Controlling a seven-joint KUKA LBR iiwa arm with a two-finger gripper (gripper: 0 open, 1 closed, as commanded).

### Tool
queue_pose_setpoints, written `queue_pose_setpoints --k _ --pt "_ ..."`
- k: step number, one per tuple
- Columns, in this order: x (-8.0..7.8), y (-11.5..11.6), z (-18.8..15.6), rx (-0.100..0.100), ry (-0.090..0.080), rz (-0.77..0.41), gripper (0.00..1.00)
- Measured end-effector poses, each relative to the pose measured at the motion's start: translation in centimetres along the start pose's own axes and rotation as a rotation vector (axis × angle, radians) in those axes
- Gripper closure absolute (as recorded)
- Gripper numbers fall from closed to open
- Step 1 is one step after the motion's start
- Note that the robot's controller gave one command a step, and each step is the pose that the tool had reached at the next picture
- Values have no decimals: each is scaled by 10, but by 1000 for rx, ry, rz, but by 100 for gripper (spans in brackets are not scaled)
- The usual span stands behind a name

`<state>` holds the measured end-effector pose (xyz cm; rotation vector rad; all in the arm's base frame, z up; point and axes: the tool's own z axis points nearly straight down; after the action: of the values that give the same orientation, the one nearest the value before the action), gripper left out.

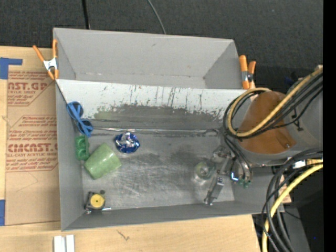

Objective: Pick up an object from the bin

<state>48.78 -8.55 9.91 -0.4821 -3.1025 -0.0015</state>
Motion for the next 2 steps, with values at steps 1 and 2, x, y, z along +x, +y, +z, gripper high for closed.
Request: queue_pose_setpoints --k 1,2 --pt "-28 -18 22 -6 -21 -272 0" --pt "-72 -7 23 3 -11 -366 0"
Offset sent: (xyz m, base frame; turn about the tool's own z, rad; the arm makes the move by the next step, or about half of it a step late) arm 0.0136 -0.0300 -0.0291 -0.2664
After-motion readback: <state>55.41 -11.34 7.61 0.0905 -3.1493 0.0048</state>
